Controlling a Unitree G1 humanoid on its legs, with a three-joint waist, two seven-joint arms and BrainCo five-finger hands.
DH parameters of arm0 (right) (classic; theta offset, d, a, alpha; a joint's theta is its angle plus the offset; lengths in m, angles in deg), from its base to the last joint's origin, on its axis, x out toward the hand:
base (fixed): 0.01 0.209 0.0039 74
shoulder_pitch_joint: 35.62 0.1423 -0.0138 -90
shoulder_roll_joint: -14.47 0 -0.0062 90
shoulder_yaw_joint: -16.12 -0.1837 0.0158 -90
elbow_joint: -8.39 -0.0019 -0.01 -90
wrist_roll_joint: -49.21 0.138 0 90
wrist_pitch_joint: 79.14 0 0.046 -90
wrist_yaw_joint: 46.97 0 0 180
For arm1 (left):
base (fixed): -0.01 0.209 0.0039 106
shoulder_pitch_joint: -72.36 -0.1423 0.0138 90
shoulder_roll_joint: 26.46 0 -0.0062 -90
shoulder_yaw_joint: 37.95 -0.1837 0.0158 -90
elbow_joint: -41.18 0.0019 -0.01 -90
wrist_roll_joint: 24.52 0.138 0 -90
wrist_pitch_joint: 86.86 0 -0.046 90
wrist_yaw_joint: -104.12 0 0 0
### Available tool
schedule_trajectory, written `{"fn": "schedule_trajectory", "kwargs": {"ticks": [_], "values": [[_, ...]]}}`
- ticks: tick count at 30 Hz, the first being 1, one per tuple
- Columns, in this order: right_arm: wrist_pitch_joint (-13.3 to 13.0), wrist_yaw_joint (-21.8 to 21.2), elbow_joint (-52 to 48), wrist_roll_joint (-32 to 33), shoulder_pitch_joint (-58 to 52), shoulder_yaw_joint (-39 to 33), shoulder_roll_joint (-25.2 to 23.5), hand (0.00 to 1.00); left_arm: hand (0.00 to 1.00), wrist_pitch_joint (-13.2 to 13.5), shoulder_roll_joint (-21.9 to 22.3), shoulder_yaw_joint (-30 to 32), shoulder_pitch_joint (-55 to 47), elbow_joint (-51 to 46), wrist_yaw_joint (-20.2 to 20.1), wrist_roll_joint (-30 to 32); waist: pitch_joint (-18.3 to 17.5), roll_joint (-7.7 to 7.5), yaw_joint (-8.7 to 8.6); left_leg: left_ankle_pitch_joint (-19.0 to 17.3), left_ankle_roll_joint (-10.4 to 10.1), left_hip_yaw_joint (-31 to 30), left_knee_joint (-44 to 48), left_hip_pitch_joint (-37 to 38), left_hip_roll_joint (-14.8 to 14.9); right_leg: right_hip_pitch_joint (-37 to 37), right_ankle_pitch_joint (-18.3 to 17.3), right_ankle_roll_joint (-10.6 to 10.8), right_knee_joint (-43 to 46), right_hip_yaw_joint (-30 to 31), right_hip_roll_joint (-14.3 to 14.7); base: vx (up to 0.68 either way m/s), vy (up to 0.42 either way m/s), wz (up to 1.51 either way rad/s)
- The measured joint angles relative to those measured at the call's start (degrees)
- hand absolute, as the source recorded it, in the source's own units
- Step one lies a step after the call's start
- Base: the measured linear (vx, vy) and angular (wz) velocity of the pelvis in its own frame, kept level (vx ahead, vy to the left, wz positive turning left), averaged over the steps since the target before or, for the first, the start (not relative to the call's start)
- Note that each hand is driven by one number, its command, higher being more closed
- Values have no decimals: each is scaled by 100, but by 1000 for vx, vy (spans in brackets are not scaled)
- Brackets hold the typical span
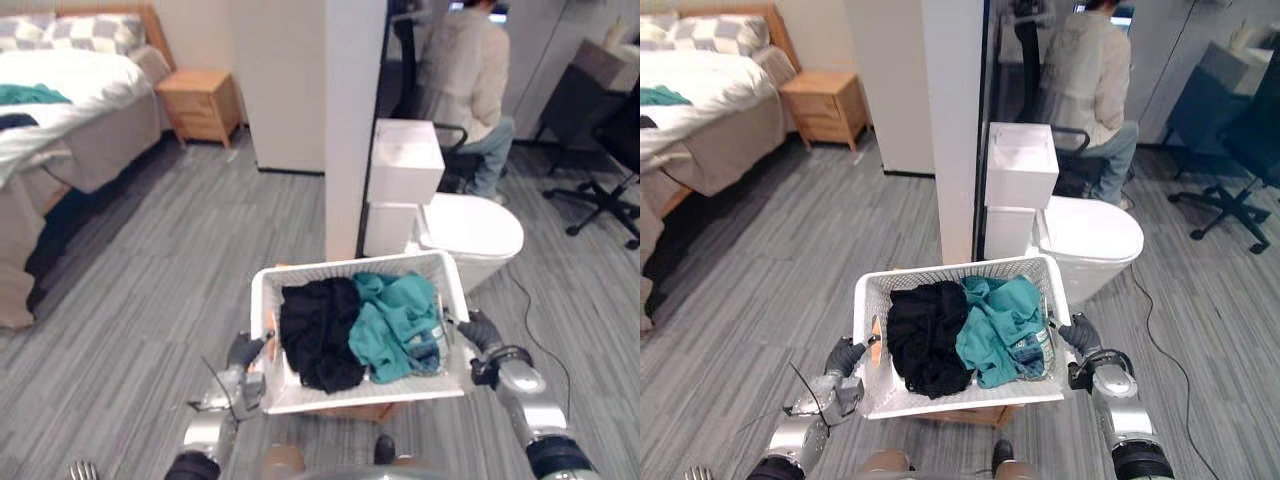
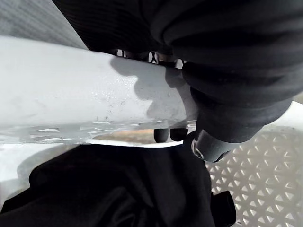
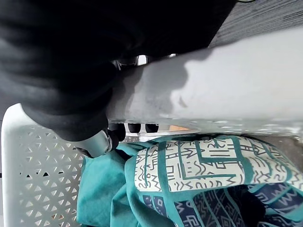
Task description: Pick up the laundry basket with both hands and put the clothes into the washing machine.
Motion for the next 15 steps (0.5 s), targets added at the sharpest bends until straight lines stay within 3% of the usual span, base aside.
{"fn": "schedule_trajectory", "kwargs": {"ticks": [1,2,3,5,6,7,8,9,10,11,12,13,14,15], "values": [[-62,0,-8,112,-40,-95,-70,100,100,-8,56,51,-19,-116,1,3,-117,216,25,-313,-272,-283,646,105,-42,-235,40,111,135,342,179,-241,92,-80],[-72,0,-12,135,-52,-108,-91,100,100,-8,65,72,-19,-144,1,3,-136,247,19,-393,-289,-326,653,120,-42,-293,59,139,145,394,217,-300,169,-105],[-79,0,-54,150,-104,-189,-217,100,100,-7,92,177,-2,-280,2,13,-171,298,-27,-805,-190,-441,365,242,-58,-573,105,207,171,655,353,-242,175,-83],[-75,5,-301,155,-316,-386,-463,100,100,-12,79,214,91,-354,5,14,-172,219,-159,-1365,274,-345,-237,206,-168,-1061,266,458,8,1137,391,-377,230,-107],[-86,17,-313,155,-383,-457,-612,100,100,-17,44,218,127,-352,5,18,-164,89,-132,-1352,334,-162,-224,118,-269,-1146,327,553,-131,1407,305,-365,195,-133],[-35,37,-357,153,-575,-539,-789,100,100,-28,57,200,126,-345,12,42,-129,-132,-171,-1142,534,141,-443,14,-440,-1159,19,975,-591,1812,198,-359,200,-135],[-27,61,-393,154,-704,-582,-892,100,100,-33,48,183,128,-341,12,119,-98,-197,-207,-964,671,423,-619,-39,-434,-1244,-66,1094,-734,1951,191,-339,186,-134],[-26,92,-394,156,-752,-575,-949,100,100,-33,29,192,127,-338,12,130,-107,-283,-247,-829,712,664,-740,-79,-432,-1361,20,919,-642,1895,193,-315,156,-145],[-11,159,-393,157,-765,-543,-1025,100,100,-39,-1,237,127,-336,14,170,-111,-485,-272,-627,765,1198,-902,-125,-429,-1572,-57,613,-215,1440,163,-269,114,-185],[-11,197,-382,153,-718,-541,-1045,100,100,-76,56,362,133,-336,15,259,-66,-468,-264,-477,818,1722,-1009,-144,-324,-1769,-275,128,-177,921,74,-256,83,-210],[-11,210,-358,152,-669,-539,-1041,100,100,-84,121,448,133,-335,16,295,-75,-482,-232,-428,797,2036,-1106,-71,-191,-1905,-131,-132,133,429,30,-238,41,-230],[-11,214,-273,152,-635,-543,-1035,100,100,-96,254,550,132,-335,17,320,-7,-299,-175,-257,740,2480,-1447,188,58,-1946,0,-551,952,-349,40,-176,0,-199],[-12,215,-253,154,-667,-556,-1036,100,100,-94,274,541,134,-350,17,355,-13,-183,-215,-81,699,2706,-1741,371,199,-1888,-151,-523,1615,-533,34,-142,-38,-192],[-39,204,-255,155,-682,-557,-1050,100,100,-86,242,482,137,-385,16,358,-19,-141,-342,59,634,2923,-1914,445,325,-1720,-403,-344,2251,-425,-20,-65,-70,-133]]}}
